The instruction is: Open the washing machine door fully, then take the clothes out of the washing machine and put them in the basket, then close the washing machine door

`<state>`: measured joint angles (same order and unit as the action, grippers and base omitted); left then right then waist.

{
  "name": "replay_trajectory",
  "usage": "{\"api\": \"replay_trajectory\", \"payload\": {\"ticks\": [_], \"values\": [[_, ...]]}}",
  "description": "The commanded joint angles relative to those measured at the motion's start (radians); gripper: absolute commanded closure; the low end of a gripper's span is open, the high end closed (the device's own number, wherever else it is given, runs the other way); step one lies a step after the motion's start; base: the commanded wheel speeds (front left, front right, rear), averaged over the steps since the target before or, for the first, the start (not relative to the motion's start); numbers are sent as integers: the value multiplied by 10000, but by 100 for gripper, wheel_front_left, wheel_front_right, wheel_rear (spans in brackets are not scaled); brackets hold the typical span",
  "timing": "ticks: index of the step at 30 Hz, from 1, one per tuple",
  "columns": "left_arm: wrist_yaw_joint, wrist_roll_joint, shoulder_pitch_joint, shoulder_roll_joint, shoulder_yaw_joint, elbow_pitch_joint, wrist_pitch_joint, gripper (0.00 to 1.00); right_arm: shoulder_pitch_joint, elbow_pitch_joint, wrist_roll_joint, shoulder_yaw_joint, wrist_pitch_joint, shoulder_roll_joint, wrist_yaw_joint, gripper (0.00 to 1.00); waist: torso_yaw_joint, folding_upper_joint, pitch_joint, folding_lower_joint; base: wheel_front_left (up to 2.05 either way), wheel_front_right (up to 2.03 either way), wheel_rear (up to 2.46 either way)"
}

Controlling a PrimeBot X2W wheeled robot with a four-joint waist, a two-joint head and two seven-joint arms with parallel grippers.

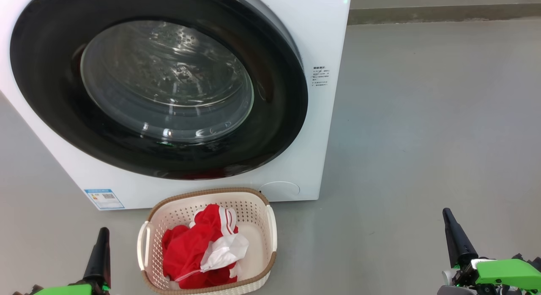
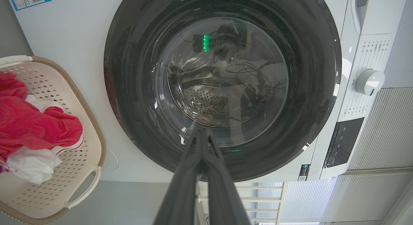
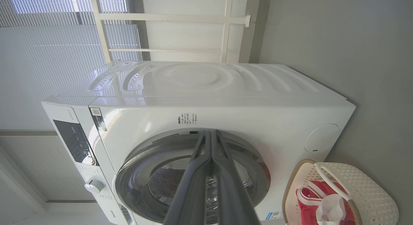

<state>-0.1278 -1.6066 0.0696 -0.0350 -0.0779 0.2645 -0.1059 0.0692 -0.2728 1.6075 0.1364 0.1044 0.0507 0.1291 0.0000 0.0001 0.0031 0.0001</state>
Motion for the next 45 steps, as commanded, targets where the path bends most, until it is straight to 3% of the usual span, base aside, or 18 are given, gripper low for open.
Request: {"api": "replay_trajectory", "payload": {"ticks": [1, 45], "values": [[-29, -26, 383, -166, -351, -197, -66, 100, 385, 281, 26, -245, 73, 16, 16, 100, 0, -1, 0, -1, 0, 0, 0], [-29, -18, 384, -159, -361, -196, -74, 100, 387, 281, 13, -230, 85, 5, 16, 100, 0, -1, 0, -1, 0, 0, 0]]}}
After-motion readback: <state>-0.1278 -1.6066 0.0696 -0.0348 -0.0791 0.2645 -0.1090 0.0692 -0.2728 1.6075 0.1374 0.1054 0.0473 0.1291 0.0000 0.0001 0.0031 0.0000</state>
